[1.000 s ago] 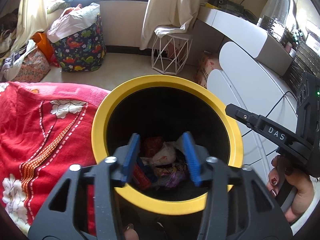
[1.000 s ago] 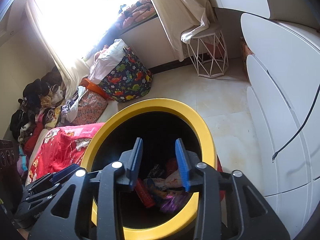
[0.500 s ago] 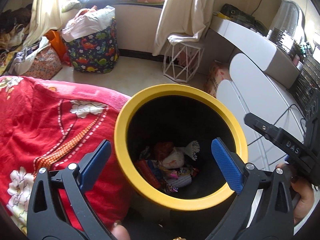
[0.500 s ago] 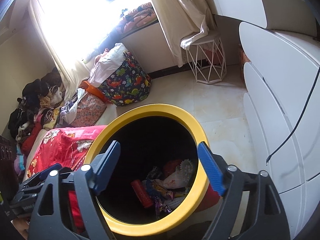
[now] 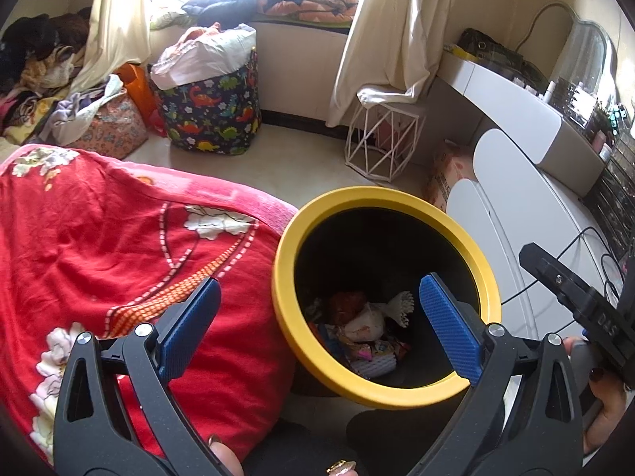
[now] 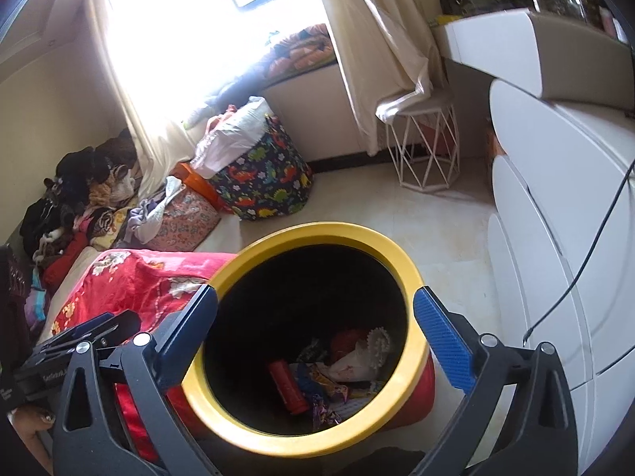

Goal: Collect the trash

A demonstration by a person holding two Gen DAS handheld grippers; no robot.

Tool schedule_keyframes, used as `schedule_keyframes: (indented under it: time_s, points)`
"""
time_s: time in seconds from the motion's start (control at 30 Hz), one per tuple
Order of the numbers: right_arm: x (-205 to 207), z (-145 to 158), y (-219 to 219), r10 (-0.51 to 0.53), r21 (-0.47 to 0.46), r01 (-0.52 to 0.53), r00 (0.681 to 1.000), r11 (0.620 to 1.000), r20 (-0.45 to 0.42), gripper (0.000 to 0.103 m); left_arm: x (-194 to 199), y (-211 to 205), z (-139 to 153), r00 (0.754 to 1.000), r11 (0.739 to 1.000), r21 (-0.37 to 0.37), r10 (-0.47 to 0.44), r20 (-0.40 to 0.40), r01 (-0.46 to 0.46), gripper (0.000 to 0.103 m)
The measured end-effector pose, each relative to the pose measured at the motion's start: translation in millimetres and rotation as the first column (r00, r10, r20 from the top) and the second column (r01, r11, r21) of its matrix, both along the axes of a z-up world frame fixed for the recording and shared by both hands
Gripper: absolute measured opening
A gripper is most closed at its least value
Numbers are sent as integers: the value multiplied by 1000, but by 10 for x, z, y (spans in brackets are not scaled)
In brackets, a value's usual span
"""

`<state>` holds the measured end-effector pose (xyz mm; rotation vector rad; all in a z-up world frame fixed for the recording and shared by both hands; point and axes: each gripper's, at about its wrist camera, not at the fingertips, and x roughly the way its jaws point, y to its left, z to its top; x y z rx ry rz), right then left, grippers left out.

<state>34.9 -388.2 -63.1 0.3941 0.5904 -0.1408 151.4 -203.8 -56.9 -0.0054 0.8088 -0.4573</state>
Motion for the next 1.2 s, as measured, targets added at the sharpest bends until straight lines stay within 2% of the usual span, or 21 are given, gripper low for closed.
schedule_keyframes:
  time_s: [0.57,0.73,0.9,1.0,1.1,1.2]
  points:
    - [-184,195,575,104,-102,-97,992,990,68,96,-333,577,224,987,992,-5,123,108,-123,92]
    - [-337,223,756,110,-165,-89,986,982,126,97,-544,787,261,969,984,-4,176,172,-178,92]
    - [-545,211,910,107,-254,-54,974,966,201,97,-793,961,293,944,975,6,215,251,-224,92]
    - [-674,190,960,100,-275,-30,965,961,244,97,-920,1057,327,926,970,-11,236,295,-244,92]
    - [-807,186,1028,96,-308,-2,952,951,292,97,-1002,1133,348,914,967,-15,247,321,-256,92]
    - [-892,193,1097,96,-337,21,940,941,328,97,-1081,1171,327,913,964,-24,259,315,-265,92]
